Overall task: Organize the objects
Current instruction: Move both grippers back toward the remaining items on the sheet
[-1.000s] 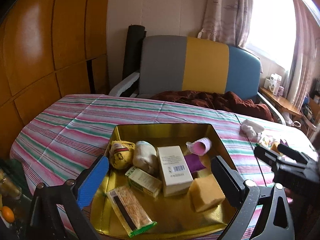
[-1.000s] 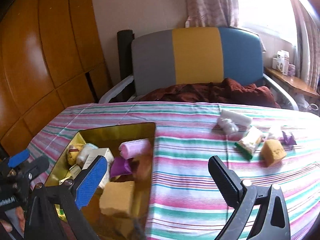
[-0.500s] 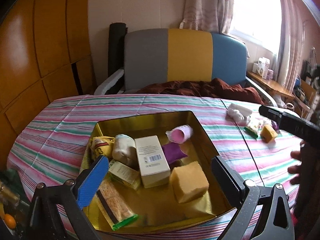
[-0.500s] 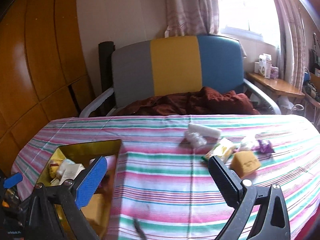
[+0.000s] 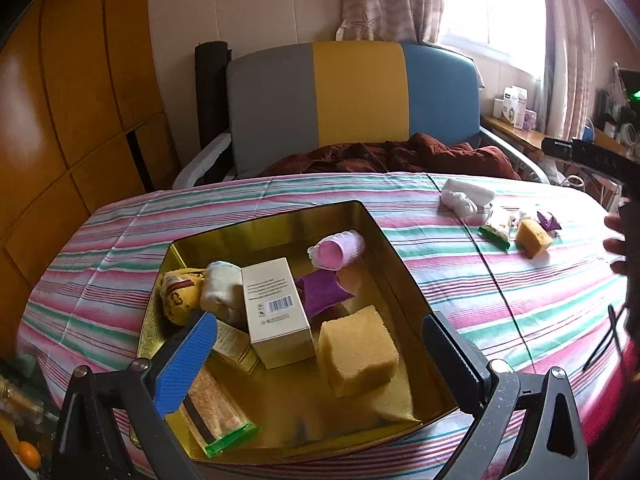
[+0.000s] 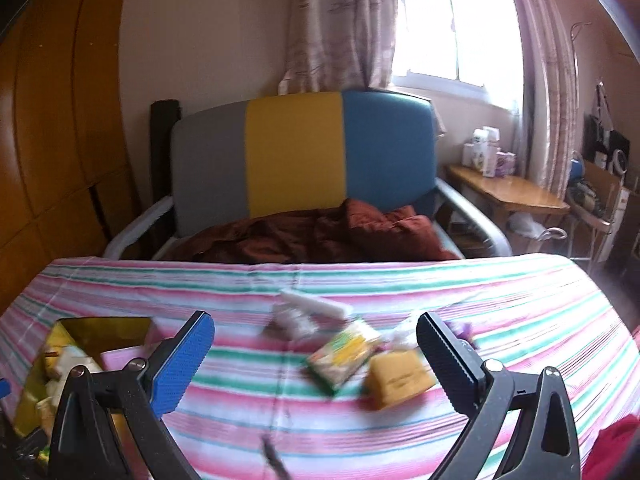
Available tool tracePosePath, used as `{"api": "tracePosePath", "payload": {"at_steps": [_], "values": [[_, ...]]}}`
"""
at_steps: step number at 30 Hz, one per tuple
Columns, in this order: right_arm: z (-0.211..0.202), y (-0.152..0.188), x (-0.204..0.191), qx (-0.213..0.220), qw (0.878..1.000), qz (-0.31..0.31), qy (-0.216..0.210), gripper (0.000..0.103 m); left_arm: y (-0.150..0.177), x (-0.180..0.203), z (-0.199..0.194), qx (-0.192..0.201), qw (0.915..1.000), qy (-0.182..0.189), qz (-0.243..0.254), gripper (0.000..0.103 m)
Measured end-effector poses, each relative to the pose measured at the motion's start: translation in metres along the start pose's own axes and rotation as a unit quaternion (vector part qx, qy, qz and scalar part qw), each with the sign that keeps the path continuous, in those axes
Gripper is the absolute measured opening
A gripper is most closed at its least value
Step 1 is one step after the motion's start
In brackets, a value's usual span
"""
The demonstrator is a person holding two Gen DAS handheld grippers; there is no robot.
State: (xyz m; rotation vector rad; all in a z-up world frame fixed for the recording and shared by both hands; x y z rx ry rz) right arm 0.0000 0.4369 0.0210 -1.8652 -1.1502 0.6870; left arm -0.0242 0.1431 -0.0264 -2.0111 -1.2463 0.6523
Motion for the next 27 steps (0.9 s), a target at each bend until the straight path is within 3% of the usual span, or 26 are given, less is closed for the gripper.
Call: {"api": "tracePosePath", "payload": {"at_steps": [4,9,11,17,27], "values": [[0.021,0.000,0.031,-0.001,1.000,0.004,0.030,0.103,-0.002,0.007,0.001,0.004,0.9999,0.000,0.009,0.103],[0.047,0.023,0.072,-0.030,0.997,0.052,0.047,0.103,-0.006,0.019,0.003,0.002,0.9997,0.006,0.024,0.103],[0.055,0.027,0.083,-0.052,0.995,0.077,0.042,0.103,-0.008,0.026,0.005,0.000,0.9994,0.009,0.033,0.103],[0.053,0.027,0.099,-0.059,0.990,0.123,0.027,0.103,-0.014,0.054,0.014,-0.007,0.9978,0.025,0.061,0.103],[0.052,0.034,0.147,-0.071,0.966,0.247,0.023,0.103,-0.018,0.105,0.030,-0.023,0.9919,0.063,0.108,0.103]]}}
Point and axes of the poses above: each gripper's, at about its wrist camera, not at the fingertips, and z roughly the way its jaws point, x to its right, y to its underside, the point moved 4 cm from there along z, roughly the way its jaws point
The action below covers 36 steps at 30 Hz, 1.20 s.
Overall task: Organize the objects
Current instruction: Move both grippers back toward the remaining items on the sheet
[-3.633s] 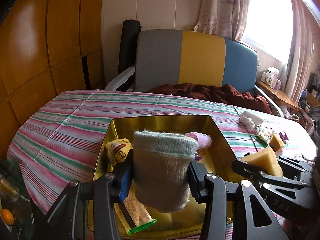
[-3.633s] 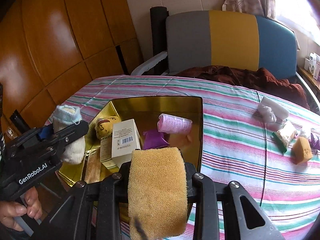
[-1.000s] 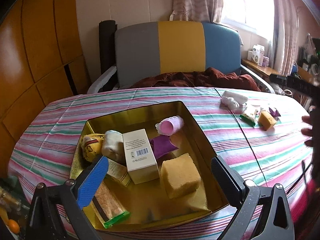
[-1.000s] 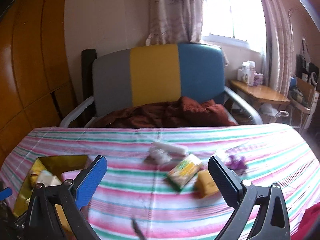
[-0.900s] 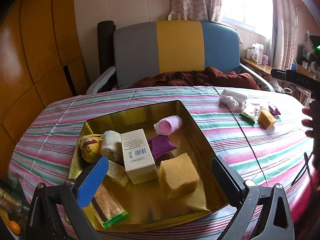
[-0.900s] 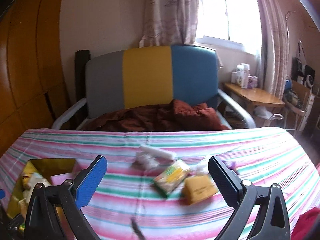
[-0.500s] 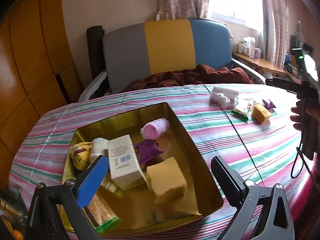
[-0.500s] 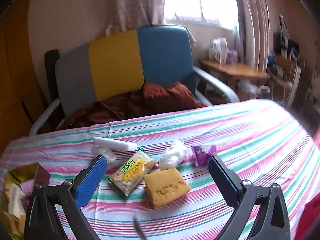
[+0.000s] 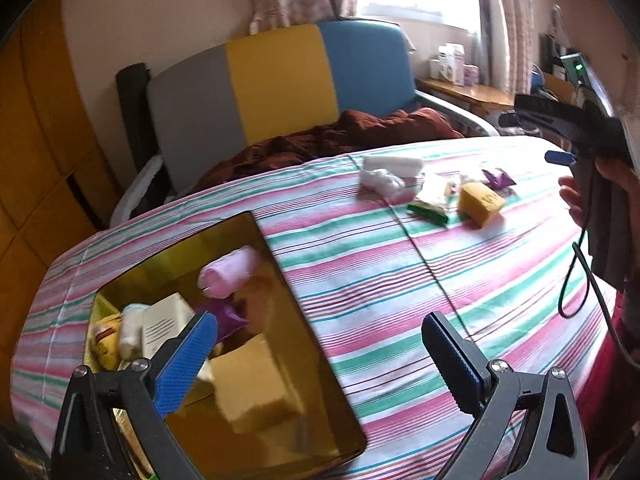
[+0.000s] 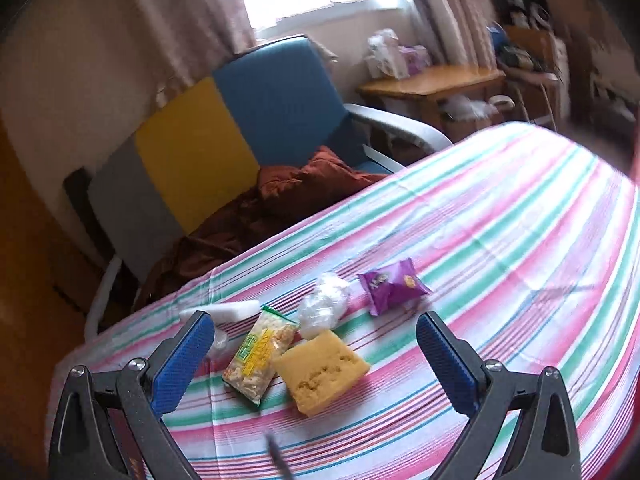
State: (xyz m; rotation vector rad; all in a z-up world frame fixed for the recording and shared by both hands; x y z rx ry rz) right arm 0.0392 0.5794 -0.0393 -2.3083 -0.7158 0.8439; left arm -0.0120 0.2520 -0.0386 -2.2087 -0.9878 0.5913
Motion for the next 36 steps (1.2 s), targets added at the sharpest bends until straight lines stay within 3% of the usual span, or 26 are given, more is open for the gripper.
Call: {"api": "tracePosePath", "payload": {"at_steps": [4,17,25,36], "values": [[0.003,-0.001,0.012,-0.011,0.999,0.029,0.007,0.103,-0.004,0.016,0.008,-0.006,0.9997,0.016,0.018,0.103],[0.013,0.005,0.013,-0.037,0.999,0.033,0.009,0.103,-0.028,0.055,0.059,-0.049,0.9958,0.075,0.018,0.103],[0.014,0.006,0.014,-0.044,0.998,0.042,0.002,0.103,-0.041,0.073,0.093,-0.077,0.9922,0.091,0.036,0.103],[0.020,0.010,0.010,-0.062,0.997,0.039,-0.006,0.103,-0.082,0.054,0.148,-0.107,0.9896,0.093,-0.025,0.103]]}}
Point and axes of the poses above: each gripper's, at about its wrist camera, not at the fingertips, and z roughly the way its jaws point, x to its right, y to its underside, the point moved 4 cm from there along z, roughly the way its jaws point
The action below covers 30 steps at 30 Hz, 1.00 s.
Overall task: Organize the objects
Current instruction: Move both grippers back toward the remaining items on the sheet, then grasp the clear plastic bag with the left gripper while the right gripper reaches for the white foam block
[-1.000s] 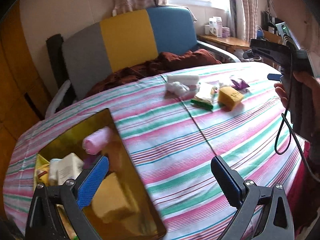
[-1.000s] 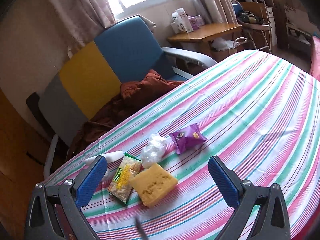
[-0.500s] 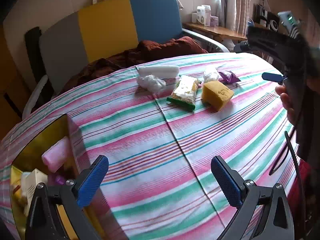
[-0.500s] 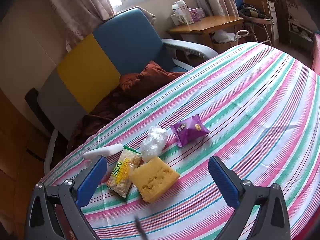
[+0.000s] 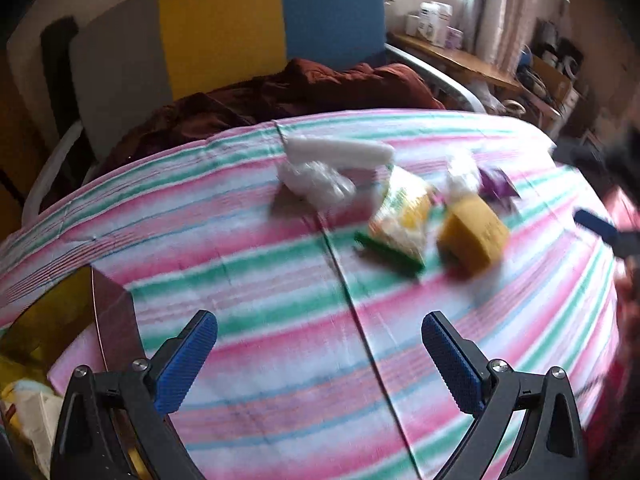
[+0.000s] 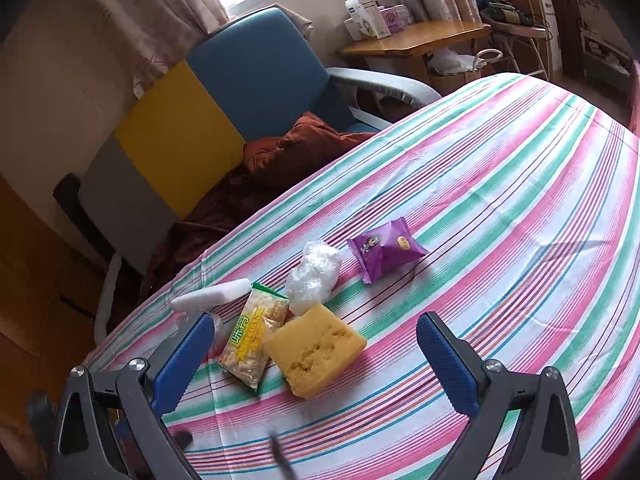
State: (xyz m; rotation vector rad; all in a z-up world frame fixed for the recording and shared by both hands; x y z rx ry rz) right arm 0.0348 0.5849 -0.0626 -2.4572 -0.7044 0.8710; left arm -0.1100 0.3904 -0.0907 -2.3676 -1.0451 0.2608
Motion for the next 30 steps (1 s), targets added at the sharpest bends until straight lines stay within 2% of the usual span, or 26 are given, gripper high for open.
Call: {"api": "tracePosePath", "payload": {"at_steps": [4,11,16,21,23,24,25,27,30], "values": [[0.000,0.001,-0.002,-0.003,1.000,-0.002,-0.005,0.103,-0.023,-0.006,0.014,0.002,1.0000,-0.005,-0.002,0.103],[0.004,0.004,-0.005,-0.013,1.000,-0.004,-0.011,0.103,-0.066,-0.005,0.047,0.012,0.9989,-0.005,0.046,0.103],[0.008,0.006,-0.008,-0.022,1.000,-0.011,-0.010,0.103,-0.089,-0.006,0.078,-0.001,0.9993,0.012,0.037,0.103],[0.012,0.009,-0.010,-0.031,0.999,-0.016,-0.010,0.103,-0.101,-0.007,0.101,-0.008,0.9994,0.010,0.031,0.102],[0.014,0.010,-0.011,-0.035,0.999,-0.019,-0.011,0.103,-0.100,-0.013,0.109,-0.015,0.9996,0.021,0.009,0.092],[0.015,0.010,-0.012,-0.035,0.999,-0.020,-0.010,0.103,-0.099,-0.017,0.111,-0.018,0.9996,0.024,-0.001,0.075],[0.015,0.011,-0.013,-0.036,0.999,-0.022,-0.009,0.103,-0.097,-0.021,0.111,-0.014,0.9997,0.017,-0.009,0.062],[0.015,0.011,-0.014,-0.037,0.999,-0.024,-0.009,0.103,-0.092,-0.026,0.107,-0.007,0.9998,0.013,-0.014,0.052],[0.015,0.012,-0.015,-0.037,0.999,-0.029,-0.008,0.103,-0.082,-0.034,0.099,-0.005,0.9989,0.029,-0.037,0.051]]}}
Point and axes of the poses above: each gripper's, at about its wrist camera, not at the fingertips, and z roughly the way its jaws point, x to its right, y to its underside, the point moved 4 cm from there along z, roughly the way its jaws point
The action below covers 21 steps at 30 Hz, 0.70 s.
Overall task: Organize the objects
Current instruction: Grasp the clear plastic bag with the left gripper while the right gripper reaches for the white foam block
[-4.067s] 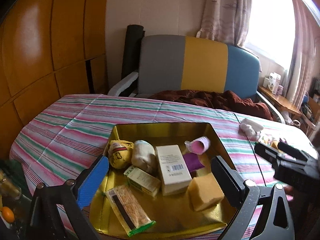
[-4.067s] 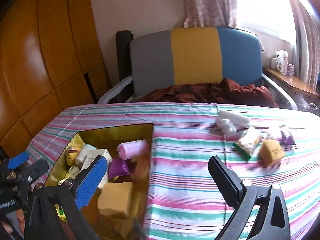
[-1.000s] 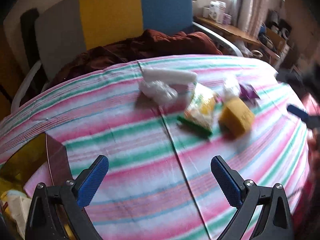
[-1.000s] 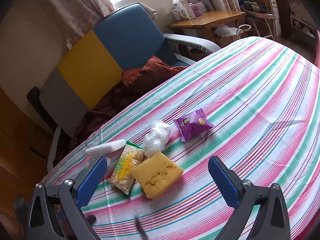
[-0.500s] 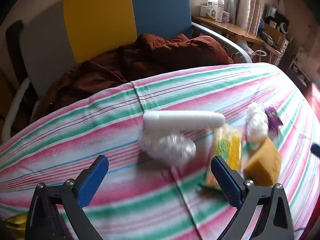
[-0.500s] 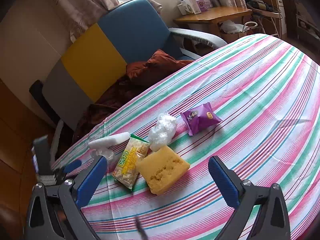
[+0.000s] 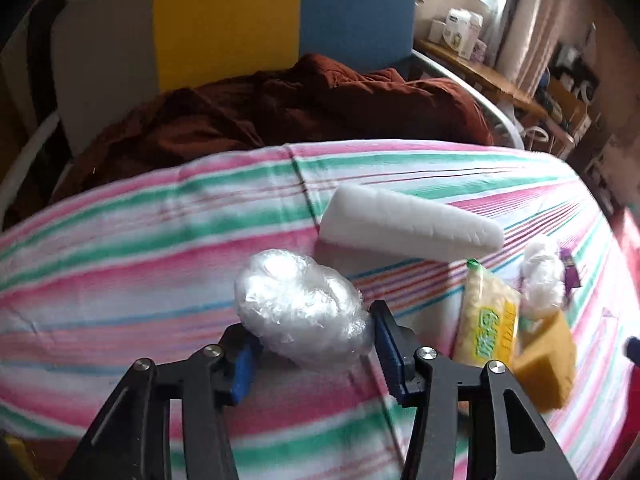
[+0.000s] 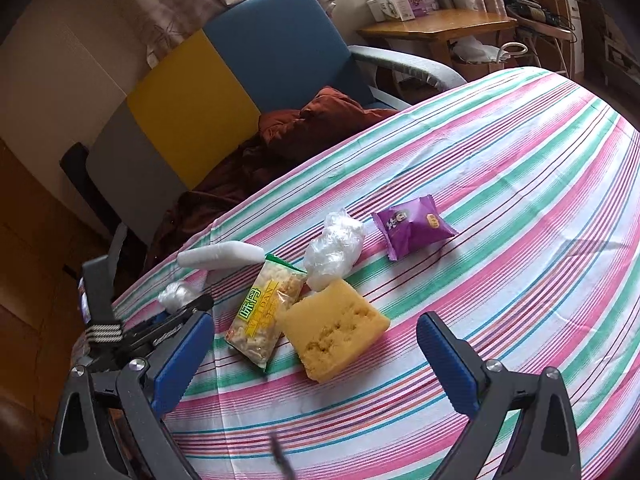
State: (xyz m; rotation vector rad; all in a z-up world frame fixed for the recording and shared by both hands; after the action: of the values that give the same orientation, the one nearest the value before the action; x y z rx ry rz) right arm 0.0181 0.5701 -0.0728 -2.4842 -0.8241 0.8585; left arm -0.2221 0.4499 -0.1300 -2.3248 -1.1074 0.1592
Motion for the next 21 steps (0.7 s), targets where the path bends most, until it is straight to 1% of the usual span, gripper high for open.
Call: {"api": "tracePosePath", "payload": {"at_steps": [2,7,11,13,16,18,20,21], "values": [[0.000,0.000,0.000,-0.001,1.000,-0.001,0.000,0.103,0.009,-0.003,-0.007,0.001,0.9999,-0.001,-0.011,0.050],[0.002,0.002,0.000,-0.007,1.000,-0.001,-0.001,0.103,0.037,0.003,-0.023,-0.002,0.9998,-0.017,-0.012,0.050],[0.003,0.004,-0.005,-0.011,1.000,-0.015,-0.004,0.103,0.060,0.007,-0.038,-0.004,0.9995,-0.024,-0.022,0.050],[0.006,0.007,-0.012,-0.019,0.999,-0.031,-0.007,0.103,0.073,0.009,-0.046,-0.003,0.9993,-0.028,-0.026,0.050],[0.014,0.017,-0.031,-0.040,0.996,-0.084,-0.003,0.103,0.090,0.010,-0.057,0.001,0.9990,-0.027,-0.035,0.050],[0.018,0.021,-0.048,-0.050,0.990,-0.135,0.002,0.103,0.098,0.007,-0.062,0.000,0.9990,-0.024,-0.038,0.050],[0.021,0.020,-0.070,-0.049,0.976,-0.212,0.015,0.103,0.099,0.005,-0.063,0.000,0.9991,-0.020,-0.038,0.051],[0.022,0.019,-0.078,-0.047,0.969,-0.241,0.016,0.103,0.099,0.004,-0.063,0.000,0.9992,-0.017,-0.037,0.051]]}}
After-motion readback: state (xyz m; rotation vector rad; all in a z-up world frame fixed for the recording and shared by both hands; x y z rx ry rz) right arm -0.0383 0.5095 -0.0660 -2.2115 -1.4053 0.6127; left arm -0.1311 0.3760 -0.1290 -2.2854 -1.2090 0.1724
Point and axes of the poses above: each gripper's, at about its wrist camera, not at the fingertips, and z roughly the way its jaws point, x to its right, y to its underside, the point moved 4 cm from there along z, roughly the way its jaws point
